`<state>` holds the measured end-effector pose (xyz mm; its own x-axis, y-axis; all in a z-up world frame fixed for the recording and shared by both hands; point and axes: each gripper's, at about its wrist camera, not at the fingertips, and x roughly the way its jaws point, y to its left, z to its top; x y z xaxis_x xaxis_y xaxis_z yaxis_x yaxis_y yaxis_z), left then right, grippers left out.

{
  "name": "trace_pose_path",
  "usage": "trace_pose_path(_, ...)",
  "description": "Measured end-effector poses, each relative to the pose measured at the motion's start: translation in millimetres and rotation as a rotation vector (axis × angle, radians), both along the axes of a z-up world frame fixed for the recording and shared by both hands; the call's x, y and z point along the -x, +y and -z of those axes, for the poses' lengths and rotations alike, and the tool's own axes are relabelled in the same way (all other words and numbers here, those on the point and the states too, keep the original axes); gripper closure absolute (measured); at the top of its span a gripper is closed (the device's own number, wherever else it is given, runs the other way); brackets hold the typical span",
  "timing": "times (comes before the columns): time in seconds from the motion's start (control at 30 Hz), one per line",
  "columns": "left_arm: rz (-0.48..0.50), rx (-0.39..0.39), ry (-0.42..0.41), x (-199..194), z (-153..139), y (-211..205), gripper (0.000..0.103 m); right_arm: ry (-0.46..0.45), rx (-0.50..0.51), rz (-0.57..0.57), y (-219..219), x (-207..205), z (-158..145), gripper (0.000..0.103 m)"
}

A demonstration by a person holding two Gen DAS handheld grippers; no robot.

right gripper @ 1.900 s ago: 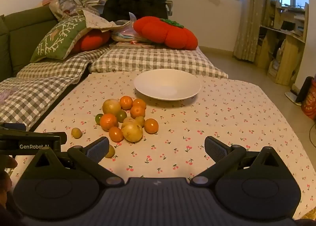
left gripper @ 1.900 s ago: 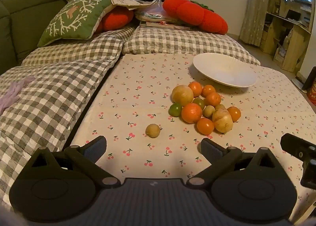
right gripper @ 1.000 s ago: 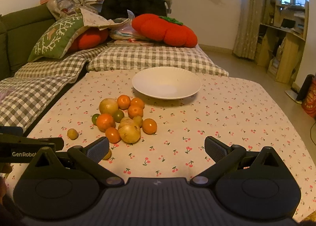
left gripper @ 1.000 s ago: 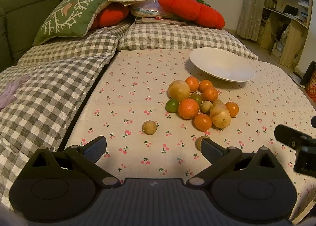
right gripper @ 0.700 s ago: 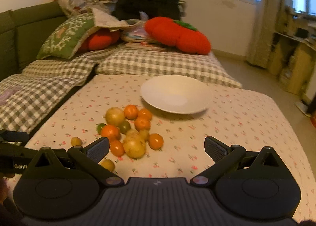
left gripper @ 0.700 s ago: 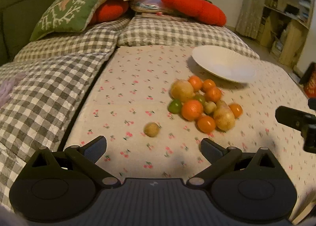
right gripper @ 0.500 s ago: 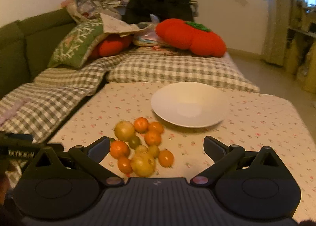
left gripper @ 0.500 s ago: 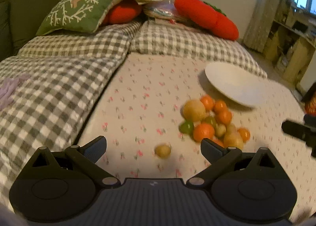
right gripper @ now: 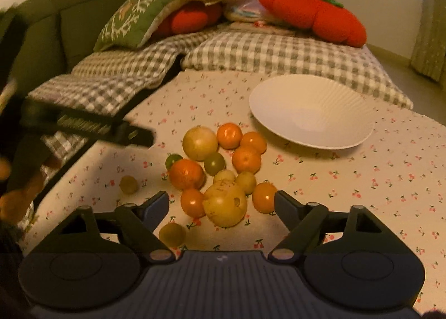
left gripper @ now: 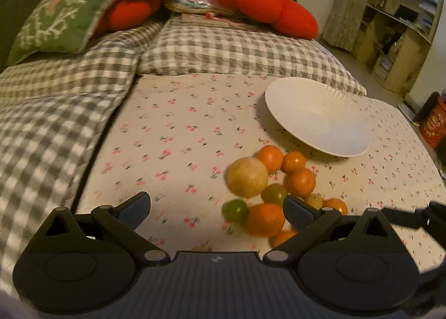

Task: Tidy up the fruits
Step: 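Close the left gripper on the large yellow-brown round fruit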

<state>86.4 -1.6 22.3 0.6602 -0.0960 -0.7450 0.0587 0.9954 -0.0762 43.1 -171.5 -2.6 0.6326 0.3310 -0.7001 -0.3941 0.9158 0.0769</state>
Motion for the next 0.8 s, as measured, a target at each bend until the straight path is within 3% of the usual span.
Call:
trace_pose_path(0.2, 0.037, 0.031, 0.044, -32, 19, -9, 0.013, 0.026, 0.002, -0.025, 3, -13, 16, 0.042)
trace_pose_path(0.43, 0.070, 0.041, 0.062, -53, 33, -15, 0.018, 0.026, 0.015, -0.045, 9, -16, 24, 0.047)
trace_pose_path(0.8, 0.113, 0.083, 0.085, -72, 52, -17, 0.041, 0.021, 0.025, -0.016, 10, -23, 30, 0.060)
